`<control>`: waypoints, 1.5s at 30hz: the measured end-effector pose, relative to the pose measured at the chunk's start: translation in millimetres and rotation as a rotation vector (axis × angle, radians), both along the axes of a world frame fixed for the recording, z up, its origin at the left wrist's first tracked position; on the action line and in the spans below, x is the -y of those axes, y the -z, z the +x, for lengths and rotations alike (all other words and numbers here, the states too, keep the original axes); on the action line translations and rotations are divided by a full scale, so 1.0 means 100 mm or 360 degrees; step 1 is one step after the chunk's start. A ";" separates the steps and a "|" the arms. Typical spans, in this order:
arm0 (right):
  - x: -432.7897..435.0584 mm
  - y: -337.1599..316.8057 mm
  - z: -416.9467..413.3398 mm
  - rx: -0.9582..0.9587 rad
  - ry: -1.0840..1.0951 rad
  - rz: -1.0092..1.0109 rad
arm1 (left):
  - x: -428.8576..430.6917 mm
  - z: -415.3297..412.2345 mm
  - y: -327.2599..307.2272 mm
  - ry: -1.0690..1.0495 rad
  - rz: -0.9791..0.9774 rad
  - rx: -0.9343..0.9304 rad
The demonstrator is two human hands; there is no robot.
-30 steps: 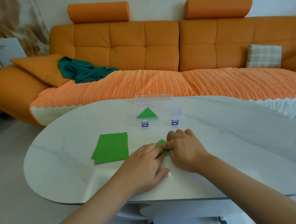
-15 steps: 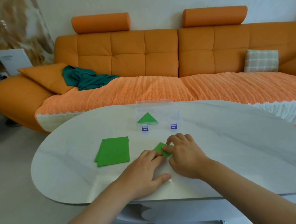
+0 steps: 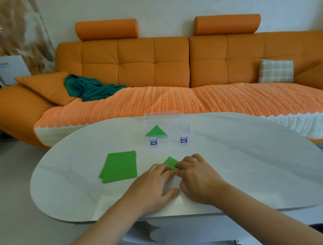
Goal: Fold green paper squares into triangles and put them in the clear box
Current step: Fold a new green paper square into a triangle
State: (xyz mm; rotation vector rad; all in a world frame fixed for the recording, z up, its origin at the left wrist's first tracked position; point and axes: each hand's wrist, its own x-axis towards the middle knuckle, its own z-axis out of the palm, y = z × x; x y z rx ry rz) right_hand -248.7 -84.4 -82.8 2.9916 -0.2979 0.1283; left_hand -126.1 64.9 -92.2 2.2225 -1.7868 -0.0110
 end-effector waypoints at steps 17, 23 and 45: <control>0.01 0.06 -0.05 0.0090 0.0169 0.0110 | -0.26 0.06 -0.04 -0.0334 0.0092 0.0237; 0.02 0.06 -0.10 0.0173 0.0192 0.0157 | -0.25 0.01 0.01 -0.0308 -0.0230 0.0153; 0.02 0.06 -0.22 0.0081 0.0312 0.0057 | 0.06 -0.11 0.04 -0.0127 -0.0023 0.0026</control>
